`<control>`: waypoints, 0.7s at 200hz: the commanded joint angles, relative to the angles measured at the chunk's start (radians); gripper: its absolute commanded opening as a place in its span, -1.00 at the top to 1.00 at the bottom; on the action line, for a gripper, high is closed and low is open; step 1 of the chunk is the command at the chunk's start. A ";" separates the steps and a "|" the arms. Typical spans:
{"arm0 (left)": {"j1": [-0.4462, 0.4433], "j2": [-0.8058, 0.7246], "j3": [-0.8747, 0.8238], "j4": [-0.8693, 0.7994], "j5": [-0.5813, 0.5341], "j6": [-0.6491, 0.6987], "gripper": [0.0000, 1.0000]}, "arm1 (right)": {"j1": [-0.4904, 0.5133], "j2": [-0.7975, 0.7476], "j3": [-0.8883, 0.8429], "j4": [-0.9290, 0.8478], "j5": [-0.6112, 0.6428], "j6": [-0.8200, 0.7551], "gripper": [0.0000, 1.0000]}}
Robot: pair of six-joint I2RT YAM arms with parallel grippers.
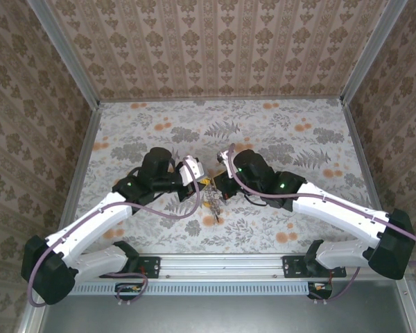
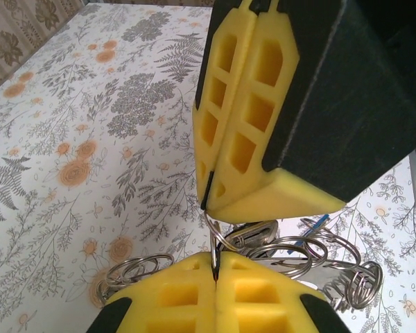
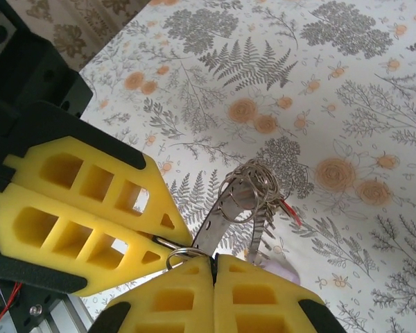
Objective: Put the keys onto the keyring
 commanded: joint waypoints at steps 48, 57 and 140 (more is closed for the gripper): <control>-0.003 0.010 0.058 0.000 -0.012 -0.035 1.00 | 0.010 -0.004 0.071 -0.129 0.113 0.126 1.00; -0.002 0.012 0.058 -0.001 -0.014 -0.037 1.00 | 0.011 -0.003 0.080 -0.139 0.115 0.130 1.00; 0.005 -0.005 0.027 0.075 -0.005 -0.061 1.00 | -0.006 -0.006 0.058 -0.175 0.163 0.123 1.00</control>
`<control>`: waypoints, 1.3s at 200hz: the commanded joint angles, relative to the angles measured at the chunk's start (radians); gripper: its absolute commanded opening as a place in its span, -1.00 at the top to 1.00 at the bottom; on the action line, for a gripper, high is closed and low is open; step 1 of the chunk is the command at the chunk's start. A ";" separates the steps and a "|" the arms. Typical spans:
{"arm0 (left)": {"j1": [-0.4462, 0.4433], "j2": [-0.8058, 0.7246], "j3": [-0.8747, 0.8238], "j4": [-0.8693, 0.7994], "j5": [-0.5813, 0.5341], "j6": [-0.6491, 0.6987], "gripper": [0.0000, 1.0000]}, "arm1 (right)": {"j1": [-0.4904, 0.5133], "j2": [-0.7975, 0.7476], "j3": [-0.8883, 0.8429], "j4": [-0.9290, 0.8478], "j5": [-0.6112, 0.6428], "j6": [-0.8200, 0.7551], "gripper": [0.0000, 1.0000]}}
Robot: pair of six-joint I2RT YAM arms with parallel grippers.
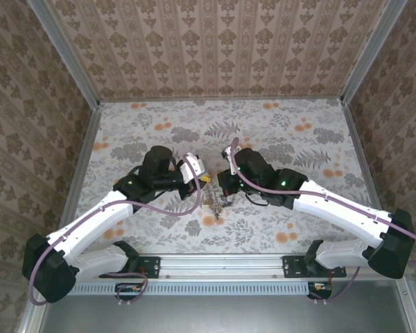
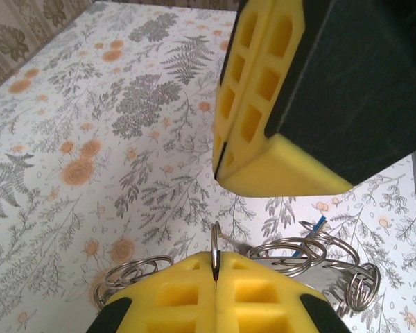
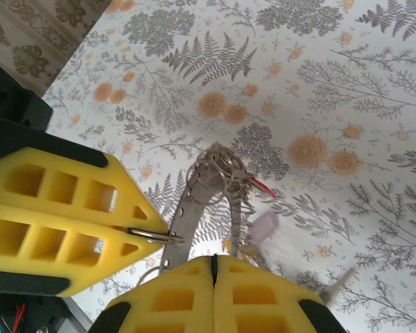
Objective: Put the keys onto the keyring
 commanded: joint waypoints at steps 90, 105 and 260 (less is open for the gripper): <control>0.184 -0.196 -0.011 -0.133 0.102 0.031 1.00 | -0.302 0.043 -0.154 -0.278 -0.186 0.345 0.51; 0.201 -0.220 -0.017 -0.163 0.112 0.048 1.00 | -0.291 0.101 -0.192 -0.232 -0.262 0.377 0.48; 0.230 -0.251 -0.100 -0.123 0.153 0.030 1.00 | -0.302 0.281 -0.356 0.133 -0.315 0.993 0.51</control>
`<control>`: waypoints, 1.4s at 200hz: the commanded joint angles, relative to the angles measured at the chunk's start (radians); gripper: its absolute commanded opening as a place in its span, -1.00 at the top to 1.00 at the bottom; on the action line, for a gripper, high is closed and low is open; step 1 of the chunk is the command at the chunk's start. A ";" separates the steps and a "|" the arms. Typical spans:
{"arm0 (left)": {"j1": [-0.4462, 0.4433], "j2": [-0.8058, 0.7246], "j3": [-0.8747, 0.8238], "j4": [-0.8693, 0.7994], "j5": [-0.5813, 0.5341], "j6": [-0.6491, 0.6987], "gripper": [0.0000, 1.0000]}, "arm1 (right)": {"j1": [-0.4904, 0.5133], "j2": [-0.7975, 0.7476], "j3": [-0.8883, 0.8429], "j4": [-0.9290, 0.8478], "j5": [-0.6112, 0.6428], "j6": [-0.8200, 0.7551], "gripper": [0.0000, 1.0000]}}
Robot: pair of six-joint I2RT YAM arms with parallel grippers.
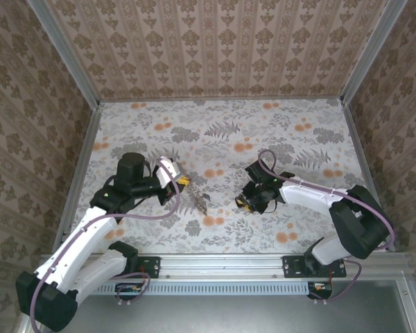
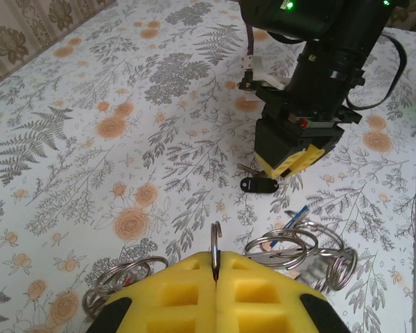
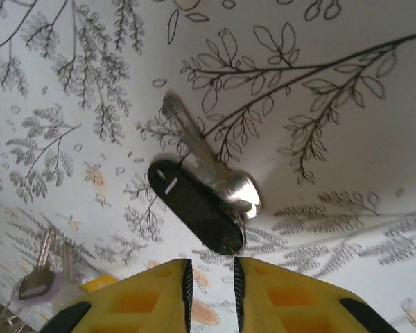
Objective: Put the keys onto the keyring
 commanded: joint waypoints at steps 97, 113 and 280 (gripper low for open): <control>0.005 -0.039 -0.014 0.050 0.028 -0.002 1.00 | -0.029 -0.005 -0.020 -0.045 0.077 0.030 0.51; 0.006 -0.039 -0.015 0.053 0.028 -0.003 1.00 | -0.029 -0.019 -0.021 -0.048 0.078 0.035 0.51; 0.006 -0.036 -0.016 0.059 0.026 -0.006 1.00 | -0.002 0.005 -0.041 0.059 0.064 0.084 0.99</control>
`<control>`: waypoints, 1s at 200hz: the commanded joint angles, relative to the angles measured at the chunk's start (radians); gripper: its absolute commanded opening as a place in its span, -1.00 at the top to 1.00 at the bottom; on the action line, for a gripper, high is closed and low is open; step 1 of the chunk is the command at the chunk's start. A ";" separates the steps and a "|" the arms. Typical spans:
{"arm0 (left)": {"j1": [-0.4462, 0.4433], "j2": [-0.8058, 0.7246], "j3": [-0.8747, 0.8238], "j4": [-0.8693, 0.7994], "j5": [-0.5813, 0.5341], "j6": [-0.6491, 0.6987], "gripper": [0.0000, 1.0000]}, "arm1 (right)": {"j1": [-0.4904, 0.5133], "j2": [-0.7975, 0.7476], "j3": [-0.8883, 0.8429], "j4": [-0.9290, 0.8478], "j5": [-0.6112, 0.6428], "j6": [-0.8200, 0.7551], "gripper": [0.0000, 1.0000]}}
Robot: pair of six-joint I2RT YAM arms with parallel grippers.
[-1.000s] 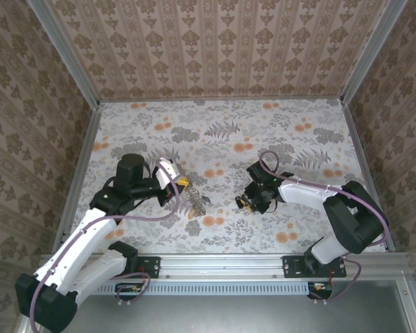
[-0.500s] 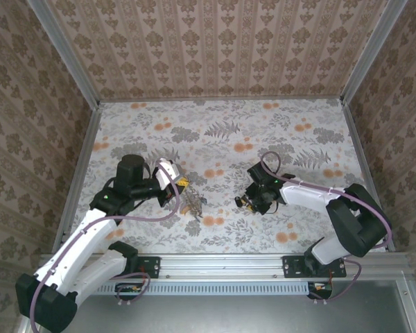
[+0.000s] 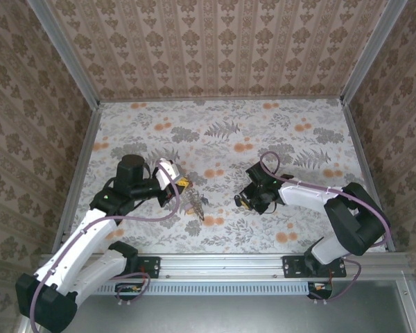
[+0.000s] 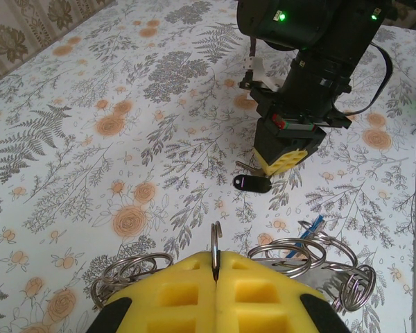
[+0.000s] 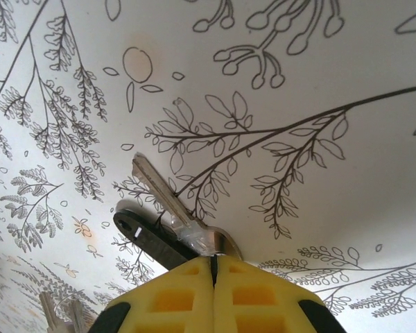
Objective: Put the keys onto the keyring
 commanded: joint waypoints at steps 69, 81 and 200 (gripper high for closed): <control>0.004 -0.014 0.007 0.064 0.034 -0.011 1.00 | 0.005 -0.108 0.018 -0.051 0.089 -0.182 1.00; 0.005 -0.011 0.015 0.066 0.037 -0.011 1.00 | 0.005 -0.147 0.019 -0.034 0.104 -0.238 1.00; -0.019 0.041 0.041 0.101 0.020 -0.021 1.00 | 0.004 -0.252 0.222 -0.513 0.494 -0.830 1.00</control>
